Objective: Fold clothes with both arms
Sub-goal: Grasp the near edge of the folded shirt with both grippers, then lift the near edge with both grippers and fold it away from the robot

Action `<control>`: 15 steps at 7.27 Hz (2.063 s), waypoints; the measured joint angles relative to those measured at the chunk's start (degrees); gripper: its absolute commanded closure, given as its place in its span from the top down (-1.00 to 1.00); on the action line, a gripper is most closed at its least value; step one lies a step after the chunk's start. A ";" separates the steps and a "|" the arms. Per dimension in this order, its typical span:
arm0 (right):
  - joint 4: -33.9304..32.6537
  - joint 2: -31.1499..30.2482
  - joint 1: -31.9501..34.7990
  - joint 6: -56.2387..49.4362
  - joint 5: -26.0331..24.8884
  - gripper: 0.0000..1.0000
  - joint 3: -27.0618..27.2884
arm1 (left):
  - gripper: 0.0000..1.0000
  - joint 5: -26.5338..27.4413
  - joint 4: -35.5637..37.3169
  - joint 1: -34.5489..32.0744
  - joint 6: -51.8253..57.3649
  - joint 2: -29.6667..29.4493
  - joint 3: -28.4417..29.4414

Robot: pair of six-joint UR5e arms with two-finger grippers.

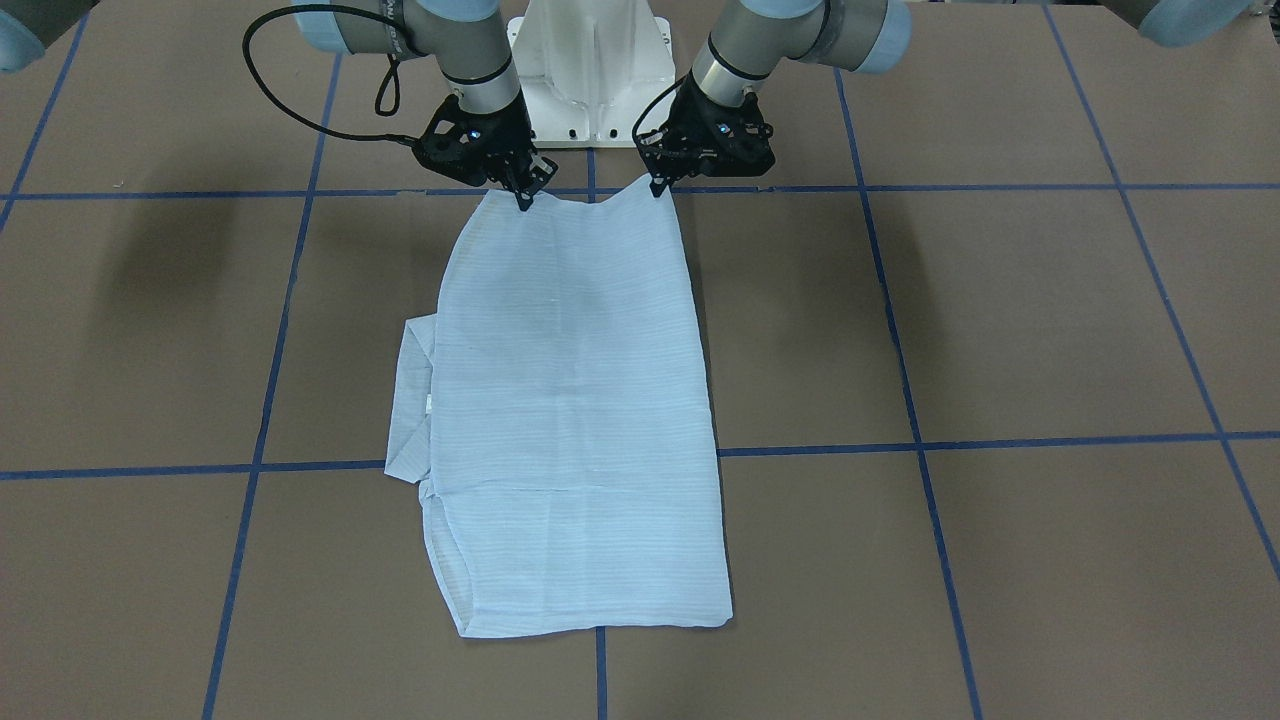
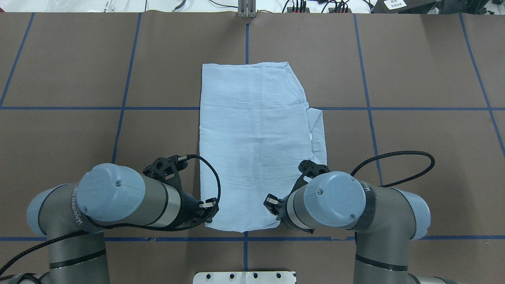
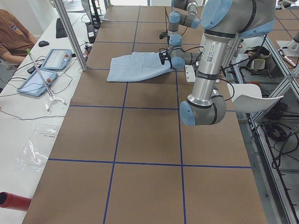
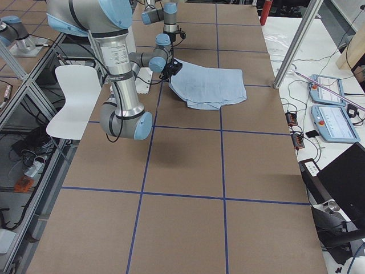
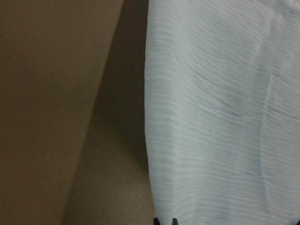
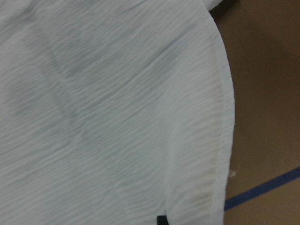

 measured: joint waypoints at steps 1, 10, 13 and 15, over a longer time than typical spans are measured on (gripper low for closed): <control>0.10 -0.73 -0.28 0.06 3.32 -1.00 2.43 | -1.00 -1.72 3.95 0.88 -1.09 -0.07 -3.31; 0.16 1.65 4.26 -3.18 2.38 -1.00 1.96 | -1.00 -4.49 12.97 -4.67 0.61 -3.64 -4.61; 0.29 5.29 10.99 -8.21 1.83 -1.00 -2.71 | -1.00 -5.30 6.87 -12.09 2.44 -5.96 2.31; 0.33 9.12 14.99 -11.12 1.81 -1.00 -7.72 | -1.00 -5.51 3.57 -15.89 3.92 -7.20 6.60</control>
